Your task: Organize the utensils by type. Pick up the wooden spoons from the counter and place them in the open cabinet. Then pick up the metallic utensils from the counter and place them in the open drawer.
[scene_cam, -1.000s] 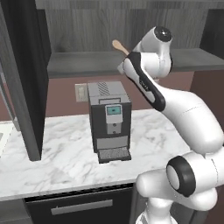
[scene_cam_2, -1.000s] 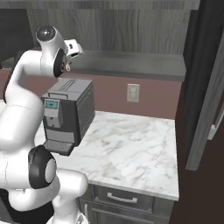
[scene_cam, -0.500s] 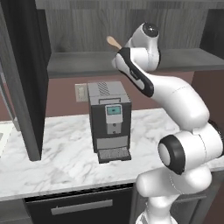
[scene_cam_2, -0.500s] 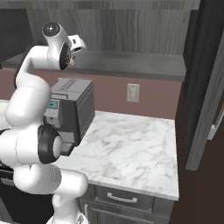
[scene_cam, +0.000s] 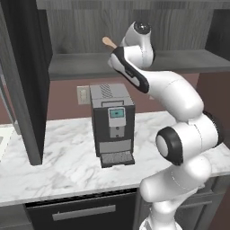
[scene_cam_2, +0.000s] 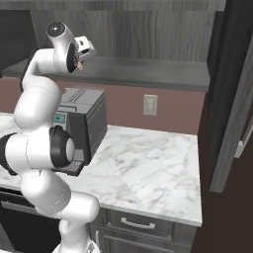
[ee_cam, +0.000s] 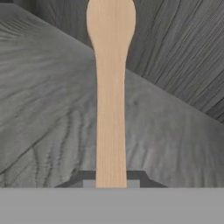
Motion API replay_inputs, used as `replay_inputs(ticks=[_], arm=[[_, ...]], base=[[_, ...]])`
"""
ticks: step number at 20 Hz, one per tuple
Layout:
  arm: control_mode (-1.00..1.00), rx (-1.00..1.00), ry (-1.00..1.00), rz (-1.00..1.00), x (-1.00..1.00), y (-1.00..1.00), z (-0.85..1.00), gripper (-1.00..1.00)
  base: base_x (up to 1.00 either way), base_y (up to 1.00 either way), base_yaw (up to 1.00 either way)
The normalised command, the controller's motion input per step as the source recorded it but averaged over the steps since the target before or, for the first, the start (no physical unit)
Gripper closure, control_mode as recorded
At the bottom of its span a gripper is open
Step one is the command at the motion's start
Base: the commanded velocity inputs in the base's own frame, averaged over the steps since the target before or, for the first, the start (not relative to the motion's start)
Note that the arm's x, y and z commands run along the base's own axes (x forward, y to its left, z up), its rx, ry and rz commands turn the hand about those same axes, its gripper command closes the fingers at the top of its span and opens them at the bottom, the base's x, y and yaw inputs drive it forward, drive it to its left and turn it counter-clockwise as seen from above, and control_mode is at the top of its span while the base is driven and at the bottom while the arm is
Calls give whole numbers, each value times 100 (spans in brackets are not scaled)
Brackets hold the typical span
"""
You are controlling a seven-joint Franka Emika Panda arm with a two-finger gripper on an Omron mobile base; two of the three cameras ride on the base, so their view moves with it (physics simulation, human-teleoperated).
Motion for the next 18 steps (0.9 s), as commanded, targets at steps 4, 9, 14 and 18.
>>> replay_inputs(ticks=[4, 9, 14, 18], arm=[[-100, -1, -3, 0, 13, 15, -8, 100], [-100, 0, -4, 0, 23, 8, -2, 100], [-100, 0, -2, 0, 29, 6, -8, 100], [-100, 0, -2, 0, 31, 3, -7, -100]], base=[[0, 0, 0], [0, 0, 0], [0, 0, 0], [0, 0, 0]])
